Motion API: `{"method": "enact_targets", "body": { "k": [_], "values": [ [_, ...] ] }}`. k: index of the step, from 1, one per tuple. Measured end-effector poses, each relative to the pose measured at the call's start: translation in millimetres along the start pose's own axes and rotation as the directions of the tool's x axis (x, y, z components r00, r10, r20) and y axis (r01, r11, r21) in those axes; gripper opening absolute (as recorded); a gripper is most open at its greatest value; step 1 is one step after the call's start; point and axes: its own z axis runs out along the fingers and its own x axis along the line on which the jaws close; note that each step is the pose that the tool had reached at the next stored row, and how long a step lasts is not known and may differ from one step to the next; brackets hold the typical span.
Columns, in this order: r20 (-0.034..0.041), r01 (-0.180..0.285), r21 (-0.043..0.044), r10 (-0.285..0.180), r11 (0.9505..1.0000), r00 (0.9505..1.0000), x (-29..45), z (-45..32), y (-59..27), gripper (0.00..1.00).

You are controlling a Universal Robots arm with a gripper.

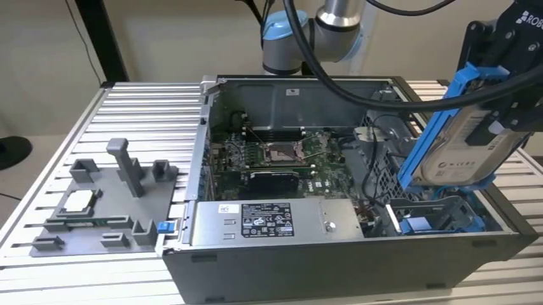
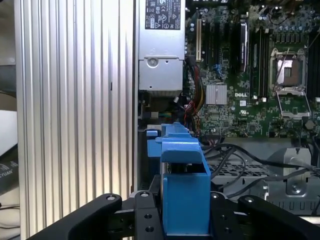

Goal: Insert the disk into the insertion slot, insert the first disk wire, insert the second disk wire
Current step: 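Insert the disk into the insertion slot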

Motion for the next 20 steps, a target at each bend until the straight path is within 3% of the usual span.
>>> {"method": "enact_targets", "body": {
  "k": [20],
  "values": [
    [0.0014, 0.0, 0.0, 0.0, 1.0, 1.0, 0.1, 10.2, -1.8, 0.0]
  ]
}}
